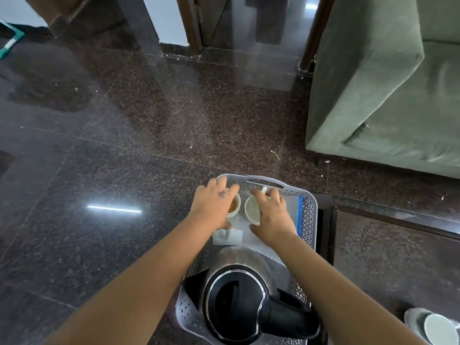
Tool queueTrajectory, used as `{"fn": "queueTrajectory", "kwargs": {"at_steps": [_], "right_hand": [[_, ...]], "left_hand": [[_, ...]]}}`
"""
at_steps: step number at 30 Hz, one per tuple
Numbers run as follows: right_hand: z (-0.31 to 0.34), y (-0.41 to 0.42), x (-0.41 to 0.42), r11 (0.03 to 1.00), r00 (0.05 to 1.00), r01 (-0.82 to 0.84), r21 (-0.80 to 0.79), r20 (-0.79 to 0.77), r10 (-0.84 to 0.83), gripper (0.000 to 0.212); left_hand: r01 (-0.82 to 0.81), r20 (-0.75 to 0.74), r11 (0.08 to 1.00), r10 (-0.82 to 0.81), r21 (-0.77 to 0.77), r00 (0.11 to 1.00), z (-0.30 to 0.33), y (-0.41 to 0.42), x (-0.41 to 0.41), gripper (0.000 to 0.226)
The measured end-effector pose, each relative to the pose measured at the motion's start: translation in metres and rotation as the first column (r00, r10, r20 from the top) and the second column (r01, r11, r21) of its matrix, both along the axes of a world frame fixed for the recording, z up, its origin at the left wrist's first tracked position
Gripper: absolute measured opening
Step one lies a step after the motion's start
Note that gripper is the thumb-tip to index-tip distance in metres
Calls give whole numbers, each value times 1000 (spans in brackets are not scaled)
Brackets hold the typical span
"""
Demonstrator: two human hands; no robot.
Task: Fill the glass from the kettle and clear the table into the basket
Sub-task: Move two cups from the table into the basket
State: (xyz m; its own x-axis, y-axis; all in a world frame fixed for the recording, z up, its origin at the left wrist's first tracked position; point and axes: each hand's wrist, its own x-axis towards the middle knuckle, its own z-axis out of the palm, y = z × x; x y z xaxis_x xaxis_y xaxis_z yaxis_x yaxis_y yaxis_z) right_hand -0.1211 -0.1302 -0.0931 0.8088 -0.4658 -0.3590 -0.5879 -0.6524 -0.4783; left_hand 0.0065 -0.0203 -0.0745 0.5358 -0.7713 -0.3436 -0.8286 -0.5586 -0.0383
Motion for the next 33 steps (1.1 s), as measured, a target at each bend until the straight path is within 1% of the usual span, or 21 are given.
{"fn": "queueTrajectory", "kwargs": {"at_steps": [2, 6, 10, 13, 17, 19, 21, 23, 24, 25, 26, 27, 28, 30, 31, 33], "right_hand": [[1, -1, 1, 1000, 1000, 1, 28, -1, -1, 79], [1, 0, 5, 999, 1000, 8, 47, 19, -9, 79], [-3, 4, 4, 999, 996, 18, 50, 92, -23, 76], [-8, 4, 2, 1000, 996, 4, 22, 91, -6, 77], [-9, 1, 1, 999, 996, -13, 41, 90, 9, 78], [-7, -1, -1, 996, 996, -22, 82, 89, 15, 84], [-3, -4, -4, 992, 997, -31, 125, 70, 22, 91], [4, -8, -13, 987, 997, -7, 163, 78, -6, 94], [8, -10, -19, 981, 992, 25, 192, 117, -48, 92], [13, -13, -28, 973, 979, 70, 221, 173, -110, 90], [19, -18, -39, 961, 954, 127, 244, 234, -186, 86], [26, -23, -53, 946, 916, 201, 254, 295, -273, 81], [33, -29, -68, 922, 859, 289, 260, 355, -369, 74], [49, -43, -104, 840, 710, 463, 282, 449, -542, 58], [55, -51, -124, 788, 638, 535, 306, 466, -614, 51], [64, -66, -167, 683, 534, 642, 350, 435, -725, 38]], "left_hand": [[85, 72, 994, -80, -66, 994, 0, 6, 1, 66], [47, 86, 988, -34, -149, 996, -1, 12, 3, 55], [12, 95, 991, 1, -130, 995, -2, 14, 6, 60], [42, 89, 992, -32, -118, 996, -2, 15, 6, 60], [45, 90, 995, -37, -92, 995, -2, 17, 4, 62], [38, 84, 997, -33, -60, 996, -1, 17, 3, 68], [30, 56, 1000, -30, -4, 998, 3, 16, 0, 91], [-46, -38, 998, 48, 35, 998, 15, 13, -1, 116], [-100, -73, 993, 105, 64, 992, 26, 12, -1, 122], [-145, -79, 984, 154, 105, 985, 39, 11, -1, 122], [-181, -68, 973, 192, 144, 979, 54, 8, -1, 117], [-216, -69, 965, 228, 150, 971, 72, 4, -4, 107], [-258, -97, 960, 269, 107, 958, 92, -2, -10, 95], [-330, -206, 941, 308, -82, 929, 133, -18, -31, 67], [-317, -238, 928, 269, -195, 933, 152, -28, -47, 53], [-216, -230, 890, 130, -401, 964, 186, -44, -90, 22]]}}
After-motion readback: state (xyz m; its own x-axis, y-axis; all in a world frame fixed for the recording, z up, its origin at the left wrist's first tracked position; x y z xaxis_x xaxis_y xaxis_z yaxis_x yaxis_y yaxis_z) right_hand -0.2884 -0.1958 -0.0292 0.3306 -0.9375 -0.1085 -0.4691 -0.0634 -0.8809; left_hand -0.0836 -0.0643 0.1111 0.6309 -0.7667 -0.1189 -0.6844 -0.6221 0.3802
